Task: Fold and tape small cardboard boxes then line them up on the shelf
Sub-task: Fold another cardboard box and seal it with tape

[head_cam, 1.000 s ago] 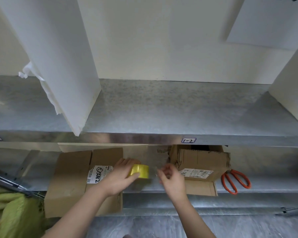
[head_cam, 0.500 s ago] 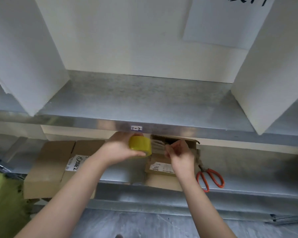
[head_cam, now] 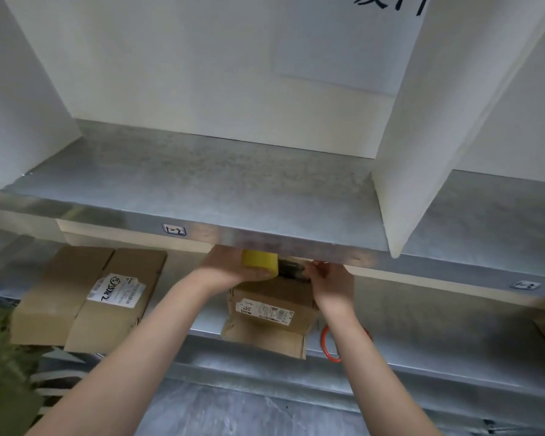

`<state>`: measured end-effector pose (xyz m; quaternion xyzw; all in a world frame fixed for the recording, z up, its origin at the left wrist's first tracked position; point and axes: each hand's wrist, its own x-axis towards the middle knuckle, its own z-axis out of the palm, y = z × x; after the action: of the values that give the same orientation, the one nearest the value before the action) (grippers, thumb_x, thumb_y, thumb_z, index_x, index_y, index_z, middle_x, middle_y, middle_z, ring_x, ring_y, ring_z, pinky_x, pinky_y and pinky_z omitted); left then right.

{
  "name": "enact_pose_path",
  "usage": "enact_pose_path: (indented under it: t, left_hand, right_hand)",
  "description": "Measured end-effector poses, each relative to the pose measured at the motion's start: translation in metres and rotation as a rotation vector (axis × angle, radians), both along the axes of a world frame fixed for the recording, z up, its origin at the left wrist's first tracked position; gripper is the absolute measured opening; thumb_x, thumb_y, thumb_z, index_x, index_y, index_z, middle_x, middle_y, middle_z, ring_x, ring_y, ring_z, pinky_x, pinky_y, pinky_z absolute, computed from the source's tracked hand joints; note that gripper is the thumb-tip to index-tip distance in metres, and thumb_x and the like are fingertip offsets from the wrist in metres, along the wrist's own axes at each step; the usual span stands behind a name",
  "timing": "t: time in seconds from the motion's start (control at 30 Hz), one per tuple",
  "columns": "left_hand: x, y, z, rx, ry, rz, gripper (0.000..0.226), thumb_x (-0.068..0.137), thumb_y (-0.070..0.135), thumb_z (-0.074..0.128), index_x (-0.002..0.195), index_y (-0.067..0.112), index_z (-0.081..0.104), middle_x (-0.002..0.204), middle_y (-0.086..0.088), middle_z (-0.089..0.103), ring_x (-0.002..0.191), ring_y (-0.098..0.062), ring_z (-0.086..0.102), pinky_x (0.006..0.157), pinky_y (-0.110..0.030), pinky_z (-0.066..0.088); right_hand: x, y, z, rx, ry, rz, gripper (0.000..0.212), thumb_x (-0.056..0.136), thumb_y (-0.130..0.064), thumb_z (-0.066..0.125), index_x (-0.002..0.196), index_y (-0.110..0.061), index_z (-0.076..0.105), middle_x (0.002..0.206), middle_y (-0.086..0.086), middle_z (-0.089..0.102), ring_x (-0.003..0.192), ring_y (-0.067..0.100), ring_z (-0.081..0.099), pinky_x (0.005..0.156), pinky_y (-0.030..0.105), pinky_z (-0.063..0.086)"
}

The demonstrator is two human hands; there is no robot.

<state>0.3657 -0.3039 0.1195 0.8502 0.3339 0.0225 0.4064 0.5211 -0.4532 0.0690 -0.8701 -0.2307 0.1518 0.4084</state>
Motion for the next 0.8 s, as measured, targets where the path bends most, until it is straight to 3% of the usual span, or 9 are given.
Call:
enact_pose_path:
  t: [0.13,0.23,0.3,0.37,0.43,0.53,0.67,0.73,0.8]
  left_hand:
    - [-0.002,0.002,-0.003,-0.086,0.014,-0.03,0.051,0.063,0.071,0.074,0.102,0.043,0.056,0.103,0.019,0.064,0.091,0.001,0.059,0.076,-0.017,0.047]
    - [-0.006,0.008,0.002,-0.14,0.029,-0.034,0.063,0.051,0.081,0.072,0.101,0.044,0.059,0.102,0.023,0.064,0.092,0.002,0.06,0.076,-0.015,0.047]
    - [-0.005,0.014,0.003,-0.151,0.053,-0.026,0.069,0.049,0.082,0.072,0.103,0.041,0.061,0.105,0.019,0.066,0.095,-0.003,0.062,0.083,-0.021,0.051]
    - [0.001,0.017,0.001,-0.136,0.095,-0.019,0.067,0.056,0.078,0.072,0.109,0.038,0.06,0.112,0.012,0.065,0.101,-0.011,0.061,0.09,-0.029,0.052]
    - [0.008,0.015,-0.002,-0.14,0.117,-0.022,0.059,0.062,0.074,0.071,0.109,0.04,0.056,0.115,0.009,0.063,0.101,-0.012,0.06,0.088,-0.028,0.052]
    - [0.013,0.011,-0.008,-0.106,0.151,-0.039,0.053,0.065,0.077,0.066,0.104,0.044,0.052,0.106,0.013,0.062,0.096,-0.012,0.061,0.082,-0.024,0.052]
    - [0.017,0.005,-0.006,-0.041,0.158,-0.054,0.037,0.069,0.078,0.062,0.082,0.051,0.041,0.082,0.031,0.045,0.072,0.008,0.046,0.056,-0.008,0.036]
    - [0.017,0.005,-0.005,-0.024,0.149,-0.058,0.037,0.07,0.077,0.062,0.086,0.05,0.043,0.082,0.031,0.043,0.071,0.009,0.043,0.055,-0.007,0.034]
    - [0.017,0.006,-0.008,-0.016,0.156,-0.07,0.045,0.07,0.078,0.061,0.097,0.047,0.042,0.083,0.03,0.044,0.073,0.008,0.044,0.057,-0.01,0.036]
  right_hand:
    - [0.001,-0.001,-0.008,-0.016,0.036,-0.005,0.026,0.099,-0.043,0.05,0.078,-0.03,0.059,0.082,-0.011,0.067,0.074,0.009,0.058,0.072,0.025,0.04]
    - [0.0,-0.005,-0.012,-0.057,0.01,-0.015,0.027,0.099,-0.042,0.048,0.079,-0.03,0.059,0.077,-0.013,0.063,0.069,0.006,0.054,0.062,0.02,0.037]
    - [0.0,-0.006,-0.016,-0.038,0.003,-0.046,0.027,0.099,-0.041,0.049,0.085,-0.024,0.064,0.078,-0.013,0.062,0.066,0.002,0.051,0.057,0.012,0.033]
    - [0.0,-0.006,-0.019,0.028,-0.029,-0.09,0.023,0.098,-0.038,0.054,0.089,-0.019,0.066,0.081,-0.011,0.061,0.072,0.005,0.053,0.065,0.018,0.036]
    - [0.0,-0.006,-0.022,0.045,-0.06,-0.102,0.018,0.096,-0.033,0.058,0.088,-0.018,0.062,0.082,-0.01,0.055,0.079,0.009,0.052,0.073,0.021,0.036]
    - [-0.004,-0.01,-0.029,0.044,-0.005,-0.078,0.018,0.095,-0.026,0.061,0.079,-0.024,0.053,0.08,-0.009,0.055,0.083,0.015,0.059,0.065,0.021,0.036]
    - [-0.006,-0.016,-0.035,0.074,-0.286,-0.091,0.016,0.09,-0.017,0.067,0.078,-0.017,0.057,0.089,-0.005,0.055,0.092,0.011,0.046,0.075,0.019,0.03]
    - [-0.002,-0.016,-0.032,0.089,-0.242,-0.071,0.013,0.093,-0.02,0.064,0.082,-0.016,0.059,0.095,-0.007,0.053,0.094,0.009,0.045,0.079,0.018,0.031]
    - [0.001,-0.016,-0.032,0.106,-0.1,-0.047,0.012,0.095,-0.024,0.06,0.087,-0.016,0.059,0.092,-0.01,0.053,0.086,0.008,0.052,0.071,0.016,0.036]
